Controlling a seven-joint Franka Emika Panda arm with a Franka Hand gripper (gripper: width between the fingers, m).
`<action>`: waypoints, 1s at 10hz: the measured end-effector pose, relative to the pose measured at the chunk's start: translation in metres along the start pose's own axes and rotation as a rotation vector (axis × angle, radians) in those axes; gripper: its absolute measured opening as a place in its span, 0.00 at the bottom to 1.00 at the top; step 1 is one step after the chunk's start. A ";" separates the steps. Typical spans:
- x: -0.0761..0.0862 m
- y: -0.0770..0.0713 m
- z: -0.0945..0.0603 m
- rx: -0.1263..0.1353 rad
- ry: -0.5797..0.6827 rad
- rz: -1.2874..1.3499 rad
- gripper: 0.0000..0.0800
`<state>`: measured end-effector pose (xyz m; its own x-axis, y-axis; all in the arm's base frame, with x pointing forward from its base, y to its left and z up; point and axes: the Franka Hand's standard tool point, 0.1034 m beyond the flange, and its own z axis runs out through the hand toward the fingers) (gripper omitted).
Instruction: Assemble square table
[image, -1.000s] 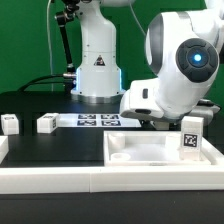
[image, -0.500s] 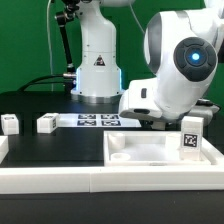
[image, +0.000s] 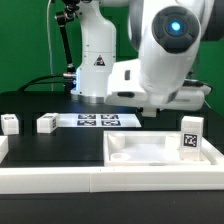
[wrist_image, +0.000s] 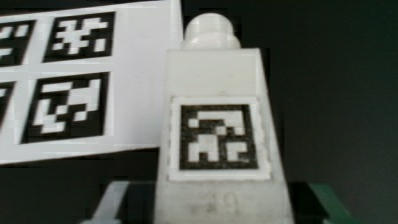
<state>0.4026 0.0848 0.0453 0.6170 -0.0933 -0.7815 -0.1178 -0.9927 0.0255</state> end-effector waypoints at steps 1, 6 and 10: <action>-0.003 0.008 -0.011 0.014 0.004 0.003 0.36; 0.015 0.011 -0.024 0.035 0.210 -0.014 0.36; 0.009 0.051 -0.022 0.060 0.464 -0.047 0.36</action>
Offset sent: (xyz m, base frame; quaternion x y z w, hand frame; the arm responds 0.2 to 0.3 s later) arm 0.0000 0.0000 0.0000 0.0000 0.0000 0.0000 1.0000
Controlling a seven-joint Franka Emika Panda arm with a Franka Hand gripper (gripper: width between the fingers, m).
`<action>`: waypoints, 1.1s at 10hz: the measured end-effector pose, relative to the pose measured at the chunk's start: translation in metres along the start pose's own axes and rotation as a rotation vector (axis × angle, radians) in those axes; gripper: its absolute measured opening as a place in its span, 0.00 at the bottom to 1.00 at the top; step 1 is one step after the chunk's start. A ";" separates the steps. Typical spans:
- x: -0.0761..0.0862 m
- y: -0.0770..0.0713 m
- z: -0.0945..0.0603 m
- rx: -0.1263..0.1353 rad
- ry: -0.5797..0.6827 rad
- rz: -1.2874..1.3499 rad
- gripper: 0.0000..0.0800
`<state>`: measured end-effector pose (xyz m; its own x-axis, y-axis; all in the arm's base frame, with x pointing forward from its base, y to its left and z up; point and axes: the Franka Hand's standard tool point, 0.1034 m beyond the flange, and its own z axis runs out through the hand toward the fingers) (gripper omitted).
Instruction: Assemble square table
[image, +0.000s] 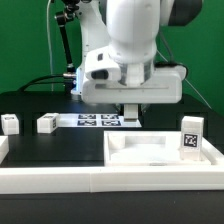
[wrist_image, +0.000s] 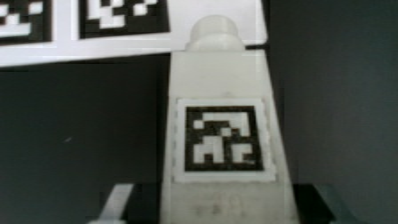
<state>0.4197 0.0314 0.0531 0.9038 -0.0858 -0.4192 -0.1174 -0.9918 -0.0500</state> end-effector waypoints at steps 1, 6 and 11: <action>0.002 0.001 -0.004 0.002 0.049 0.002 0.36; 0.012 0.007 -0.005 -0.032 0.397 -0.017 0.36; 0.012 0.002 -0.055 -0.010 0.566 -0.026 0.36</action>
Offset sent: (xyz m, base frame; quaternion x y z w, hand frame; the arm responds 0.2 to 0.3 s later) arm 0.0000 0.0000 0.0000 0.0000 0.1296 0.0000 0.9916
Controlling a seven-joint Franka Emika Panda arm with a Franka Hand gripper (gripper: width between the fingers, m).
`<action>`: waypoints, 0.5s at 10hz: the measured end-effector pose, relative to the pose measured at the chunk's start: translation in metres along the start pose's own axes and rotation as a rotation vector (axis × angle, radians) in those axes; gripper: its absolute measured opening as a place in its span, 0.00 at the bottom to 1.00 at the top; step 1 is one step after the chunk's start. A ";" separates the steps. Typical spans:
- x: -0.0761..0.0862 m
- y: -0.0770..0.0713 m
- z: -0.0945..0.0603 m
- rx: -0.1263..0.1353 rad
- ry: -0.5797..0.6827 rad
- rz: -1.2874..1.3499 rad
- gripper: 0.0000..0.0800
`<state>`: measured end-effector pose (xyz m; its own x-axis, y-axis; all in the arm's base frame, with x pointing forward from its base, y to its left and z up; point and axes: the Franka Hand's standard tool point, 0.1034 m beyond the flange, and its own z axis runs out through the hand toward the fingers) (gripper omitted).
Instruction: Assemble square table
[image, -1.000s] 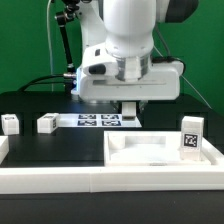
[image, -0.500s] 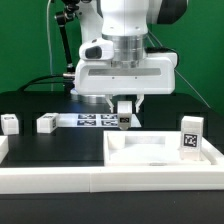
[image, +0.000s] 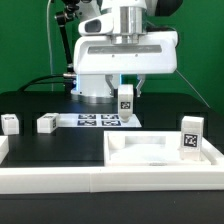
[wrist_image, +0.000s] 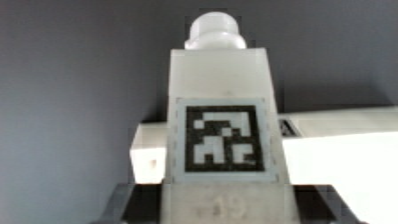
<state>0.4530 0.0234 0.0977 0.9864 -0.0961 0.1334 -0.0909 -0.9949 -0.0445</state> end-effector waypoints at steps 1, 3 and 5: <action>0.004 0.000 -0.002 0.001 0.003 0.002 0.36; 0.002 0.000 0.001 -0.001 0.001 0.001 0.36; 0.004 0.001 0.000 -0.003 0.019 0.001 0.36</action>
Offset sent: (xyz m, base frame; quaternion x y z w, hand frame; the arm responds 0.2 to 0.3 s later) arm 0.0000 0.0000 0.0000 0.0000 0.0650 0.0000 0.9979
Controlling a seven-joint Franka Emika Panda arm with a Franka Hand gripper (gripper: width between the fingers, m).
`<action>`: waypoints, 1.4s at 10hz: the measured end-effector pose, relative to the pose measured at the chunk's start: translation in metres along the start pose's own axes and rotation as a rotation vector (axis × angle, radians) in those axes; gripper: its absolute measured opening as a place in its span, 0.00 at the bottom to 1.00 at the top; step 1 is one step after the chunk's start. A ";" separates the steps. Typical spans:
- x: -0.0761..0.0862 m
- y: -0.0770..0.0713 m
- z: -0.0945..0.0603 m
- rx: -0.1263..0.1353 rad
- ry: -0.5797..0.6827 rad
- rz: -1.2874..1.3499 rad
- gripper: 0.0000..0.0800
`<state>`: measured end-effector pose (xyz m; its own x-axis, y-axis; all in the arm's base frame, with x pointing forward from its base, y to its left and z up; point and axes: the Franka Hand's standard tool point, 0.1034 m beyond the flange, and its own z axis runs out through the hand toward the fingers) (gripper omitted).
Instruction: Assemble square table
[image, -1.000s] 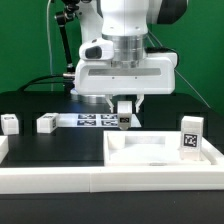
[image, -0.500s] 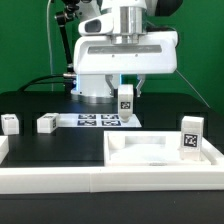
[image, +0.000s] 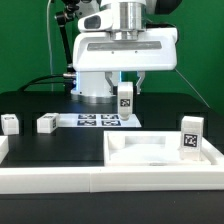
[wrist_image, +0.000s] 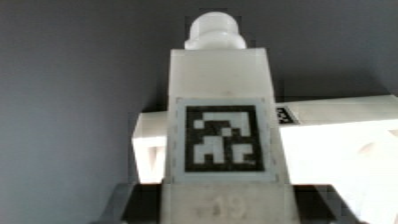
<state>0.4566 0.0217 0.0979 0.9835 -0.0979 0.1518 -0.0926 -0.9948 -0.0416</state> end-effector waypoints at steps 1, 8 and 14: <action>0.005 0.003 -0.004 0.003 -0.002 -0.013 0.36; 0.024 0.024 -0.009 -0.079 0.363 -0.053 0.36; 0.076 0.009 -0.006 -0.059 0.344 -0.058 0.36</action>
Offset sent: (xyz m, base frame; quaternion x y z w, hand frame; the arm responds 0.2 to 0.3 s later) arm 0.0210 -0.0068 0.0209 0.0060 0.0898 0.0044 0.9959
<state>0.5301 0.0048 0.1147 0.8784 -0.0345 0.4767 -0.0569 -0.9978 0.0326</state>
